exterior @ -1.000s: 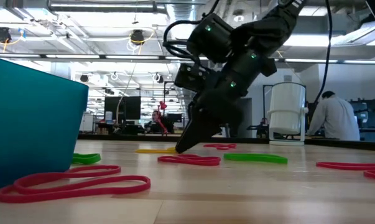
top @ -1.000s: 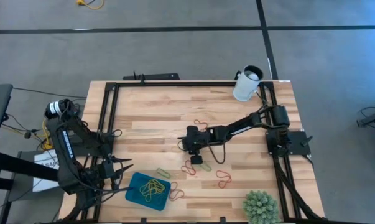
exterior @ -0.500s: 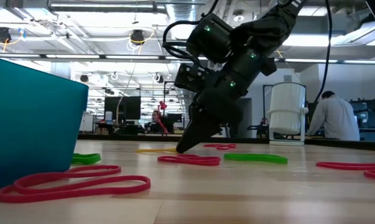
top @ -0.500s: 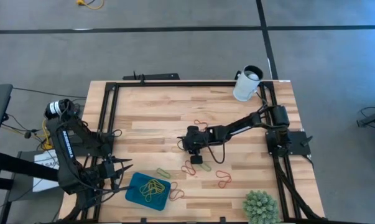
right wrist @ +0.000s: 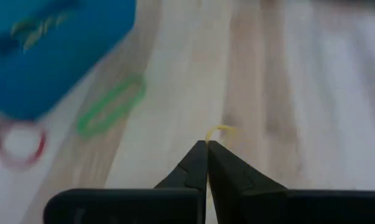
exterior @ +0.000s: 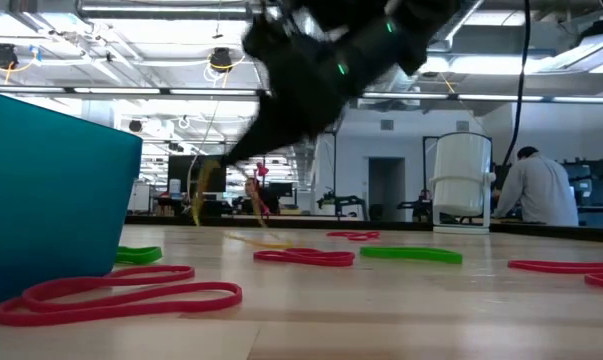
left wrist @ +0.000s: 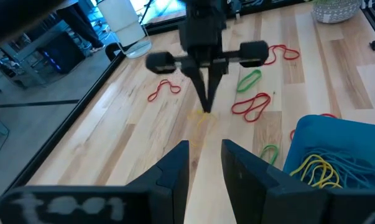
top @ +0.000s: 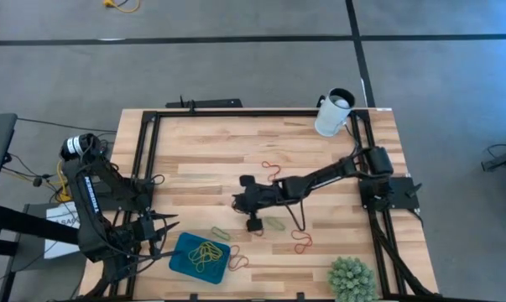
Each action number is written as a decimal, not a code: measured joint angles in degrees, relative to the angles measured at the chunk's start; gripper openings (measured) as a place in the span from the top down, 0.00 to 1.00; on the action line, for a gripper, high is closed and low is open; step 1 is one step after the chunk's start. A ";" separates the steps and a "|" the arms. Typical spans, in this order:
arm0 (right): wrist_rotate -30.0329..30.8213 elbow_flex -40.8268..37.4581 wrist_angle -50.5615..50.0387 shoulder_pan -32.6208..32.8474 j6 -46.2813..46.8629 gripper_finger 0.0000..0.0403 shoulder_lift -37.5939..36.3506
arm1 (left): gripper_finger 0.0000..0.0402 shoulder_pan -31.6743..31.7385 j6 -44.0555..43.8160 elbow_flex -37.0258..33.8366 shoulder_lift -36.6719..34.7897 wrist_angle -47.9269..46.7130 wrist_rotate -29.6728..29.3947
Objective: Pick and place items into bin
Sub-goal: Put the yellow rubber band into the blue bin, then put the green rubber band into the blue bin
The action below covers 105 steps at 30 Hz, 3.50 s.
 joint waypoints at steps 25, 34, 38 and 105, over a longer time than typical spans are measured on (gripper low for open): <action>-8.74 19.69 2.78 8.28 -15.13 1.00 0.15 | 0.79 -0.02 4.55 0.00 0.00 -0.17 -4.61; -14.79 19.69 6.92 9.32 -11.54 1.00 0.28 | 0.79 -0.02 4.68 0.00 0.00 -0.21 -4.99; -14.13 19.38 10.17 10.17 -10.70 1.00 4.61 | 0.79 -0.01 4.67 0.00 0.00 -0.22 -5.55; -2.62 30.09 -61.27 2.16 2.86 0.85 -20.49 | 0.79 29.46 25.42 -0.02 0.00 22.30 16.02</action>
